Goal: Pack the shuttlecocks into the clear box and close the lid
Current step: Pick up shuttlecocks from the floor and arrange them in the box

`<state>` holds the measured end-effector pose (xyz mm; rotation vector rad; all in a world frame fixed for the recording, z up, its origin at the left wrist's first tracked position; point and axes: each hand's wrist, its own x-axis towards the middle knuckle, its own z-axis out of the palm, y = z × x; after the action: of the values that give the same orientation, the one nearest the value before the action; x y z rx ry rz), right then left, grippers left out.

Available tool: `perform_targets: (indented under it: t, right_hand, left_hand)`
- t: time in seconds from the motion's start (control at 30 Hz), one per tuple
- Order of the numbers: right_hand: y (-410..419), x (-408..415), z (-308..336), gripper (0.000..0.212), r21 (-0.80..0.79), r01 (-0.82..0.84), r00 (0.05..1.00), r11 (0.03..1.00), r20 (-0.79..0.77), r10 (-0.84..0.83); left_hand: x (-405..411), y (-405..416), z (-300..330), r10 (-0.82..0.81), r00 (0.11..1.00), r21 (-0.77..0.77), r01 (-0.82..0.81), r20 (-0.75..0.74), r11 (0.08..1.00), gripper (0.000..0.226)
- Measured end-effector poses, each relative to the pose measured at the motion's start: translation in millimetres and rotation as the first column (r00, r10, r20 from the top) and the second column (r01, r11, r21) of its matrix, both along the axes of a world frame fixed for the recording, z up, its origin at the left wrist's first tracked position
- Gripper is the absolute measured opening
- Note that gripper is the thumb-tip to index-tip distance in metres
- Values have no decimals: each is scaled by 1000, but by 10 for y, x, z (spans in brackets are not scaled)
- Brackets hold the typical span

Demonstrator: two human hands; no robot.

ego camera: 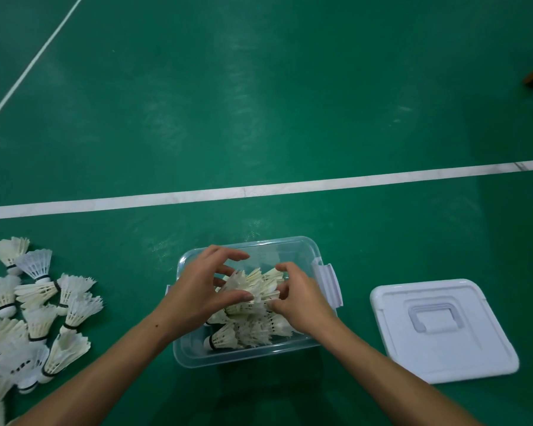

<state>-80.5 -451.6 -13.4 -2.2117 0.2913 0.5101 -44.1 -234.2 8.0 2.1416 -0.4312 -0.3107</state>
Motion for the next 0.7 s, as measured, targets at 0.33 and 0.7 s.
perform_targets:
  t: [0.33, 0.7]
  right_hand:
    - [-240, -100, 486, 63, 28, -116, 928, 993, 360, 98]
    - [-531, -224, 326, 49, -162, 119, 871, 979, 492, -25]
  left_hand:
    - [211, -500, 260, -4, 999, -193, -4, -39, 981, 63]
    - [346, -447, -244, -179, 977, 173, 158, 113, 972, 40]
